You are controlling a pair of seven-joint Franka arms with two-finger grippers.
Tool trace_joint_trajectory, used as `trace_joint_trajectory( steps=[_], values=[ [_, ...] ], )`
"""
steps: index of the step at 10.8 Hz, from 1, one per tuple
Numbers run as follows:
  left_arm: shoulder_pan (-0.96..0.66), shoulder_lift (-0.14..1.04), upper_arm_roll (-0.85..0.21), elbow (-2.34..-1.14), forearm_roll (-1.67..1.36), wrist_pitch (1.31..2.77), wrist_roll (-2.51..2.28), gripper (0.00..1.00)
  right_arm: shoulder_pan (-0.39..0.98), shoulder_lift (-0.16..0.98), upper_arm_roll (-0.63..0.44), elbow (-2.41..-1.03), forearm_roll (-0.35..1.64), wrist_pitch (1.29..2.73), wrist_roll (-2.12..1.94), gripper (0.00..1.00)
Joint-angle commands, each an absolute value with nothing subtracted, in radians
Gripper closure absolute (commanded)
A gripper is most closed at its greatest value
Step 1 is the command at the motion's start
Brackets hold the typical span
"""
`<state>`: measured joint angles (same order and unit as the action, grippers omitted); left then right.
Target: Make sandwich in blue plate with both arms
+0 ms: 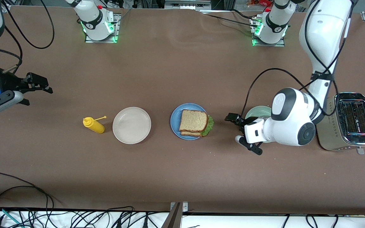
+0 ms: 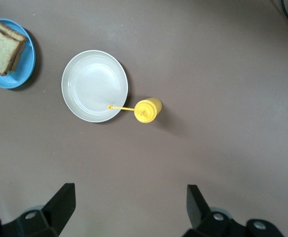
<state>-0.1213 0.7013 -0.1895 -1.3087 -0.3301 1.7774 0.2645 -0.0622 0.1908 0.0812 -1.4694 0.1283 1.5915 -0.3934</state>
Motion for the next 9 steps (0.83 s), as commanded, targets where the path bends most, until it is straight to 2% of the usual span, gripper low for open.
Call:
trace_joint_trajectory(
  steps=[1, 2, 6, 7, 9],
  values=[
    [-0.126, 0.553, -0.187, -1.338, -0.051, 1.708, 0.126, 0.0, 0.006, 0.051, 0.037, -1.616, 0.086, 1.598, -0.217, 0.0],
    [-0.12, 0.502, -0.187, -1.338, 0.019, 1.668, 0.117, 0.0, 0.059, 0.025, -0.013, -1.635, 0.057, 1.597, -0.186, 0.0],
    [-0.103, 0.309, -0.186, -1.339, 0.067, 1.524, -0.005, 0.0, 0.063, 0.017, -0.086, -1.599, 0.015, 1.592, -0.179, 0.0],
    [-0.082, 0.251, -0.186, -1.382, 0.06, 1.525, -0.012, 0.0, 0.066, 0.017, -0.083, -1.592, -0.001, 1.592, -0.172, 0.0],
    [-0.046, 0.073, -0.183, -1.581, 0.032, 1.59, -0.014, 0.0, 0.066, 0.017, -0.083, -1.565, -0.002, 1.576, -0.17, 0.0]
  ],
)
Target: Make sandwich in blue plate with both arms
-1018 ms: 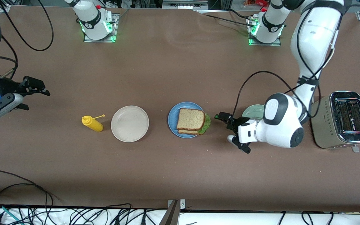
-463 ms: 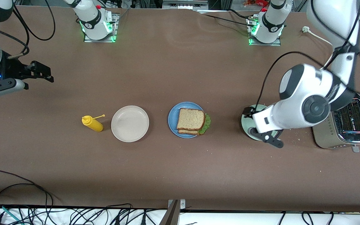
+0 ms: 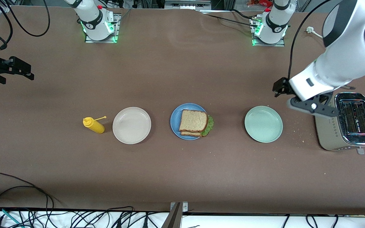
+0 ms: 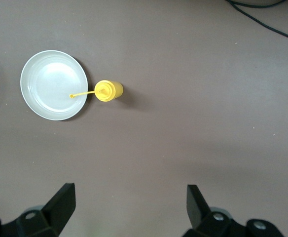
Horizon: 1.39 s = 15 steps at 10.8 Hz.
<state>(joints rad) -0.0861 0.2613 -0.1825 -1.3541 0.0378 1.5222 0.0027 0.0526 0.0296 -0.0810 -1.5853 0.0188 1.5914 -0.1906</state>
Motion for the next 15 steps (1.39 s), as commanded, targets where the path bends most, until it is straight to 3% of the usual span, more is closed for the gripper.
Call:
trace_joint_trajectory(
  steps=[1, 3, 15],
  values=[
    [-0.029, -0.001, -0.181, -1.603, 0.031, 1.6, -0.014, 0.0, 0.066, 0.017, -0.086, -1.545, -0.002, 1.56, -0.167, 0.0],
    [0.006, -0.049, -0.184, -1.627, 0.029, 1.612, -0.003, 0.0, 0.061, 0.017, -0.087, -1.511, -0.024, 1.528, -0.17, 0.0],
    [0.017, -0.015, -0.187, -1.591, 0.025, 1.551, -0.011, 0.0, 0.071, 0.015, -0.077, -1.473, -0.091, 1.523, -0.181, 0.0]
  ],
)
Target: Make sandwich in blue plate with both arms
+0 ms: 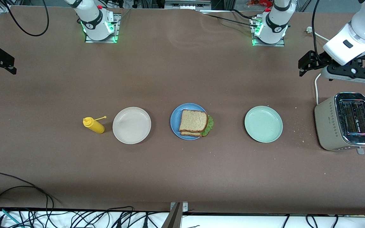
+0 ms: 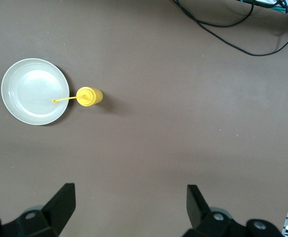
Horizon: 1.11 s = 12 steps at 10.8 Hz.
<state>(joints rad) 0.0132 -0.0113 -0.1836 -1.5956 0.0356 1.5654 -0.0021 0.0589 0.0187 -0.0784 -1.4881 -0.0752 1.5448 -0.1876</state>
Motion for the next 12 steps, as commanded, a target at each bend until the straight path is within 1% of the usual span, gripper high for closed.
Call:
trace_joint_trajectory(
  steps=[1, 12],
  values=[
    [0.017, -0.015, -0.187, -1.591, 0.025, 1.551, -0.011, 0.0, 0.071, 0.017, -0.075, -1.473, -0.089, 1.523, -0.181, 0.0],
    [0.017, -0.015, -0.187, -1.591, 0.025, 1.543, -0.012, 0.0, 0.077, 0.017, -0.061, -1.473, -0.086, 1.523, -0.179, 0.0]
  ],
)
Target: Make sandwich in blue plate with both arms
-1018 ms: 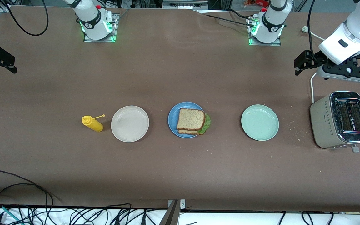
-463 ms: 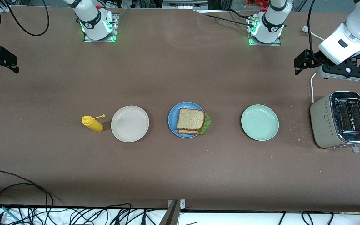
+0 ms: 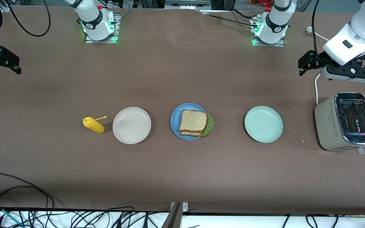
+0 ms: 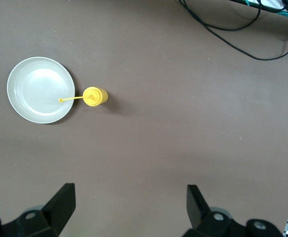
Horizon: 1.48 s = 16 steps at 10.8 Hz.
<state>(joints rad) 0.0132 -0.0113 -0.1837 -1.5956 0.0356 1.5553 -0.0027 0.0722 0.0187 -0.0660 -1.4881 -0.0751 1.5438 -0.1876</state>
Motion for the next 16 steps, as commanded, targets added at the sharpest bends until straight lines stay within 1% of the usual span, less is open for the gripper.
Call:
trace_joint_trajectory(
  steps=[1, 6, 9, 16],
  values=[
    [0.017, -0.015, -0.187, -1.591, 0.025, 1.543, -0.012, 0.0, 0.077, 0.017, -0.06, -1.473, -0.086, 1.523, -0.179, 0.0],
    [0.017, -0.015, -0.187, -1.591, 0.025, 1.543, -0.014, 0.0, 0.075, 0.017, -0.061, -1.474, -0.08, 1.52, -0.169, 0.0],
    [0.018, -0.015, -0.187, -1.591, 0.025, 1.543, -0.012, 0.0, 0.066, 0.028, -0.067, -1.474, -0.078, 1.447, -0.123, 0.0],
    [0.018, -0.015, -0.187, -1.591, 0.025, 1.543, -0.012, 0.0, 0.066, 0.031, -0.069, -1.474, -0.071, 1.443, -0.101, 0.0]
  ],
)
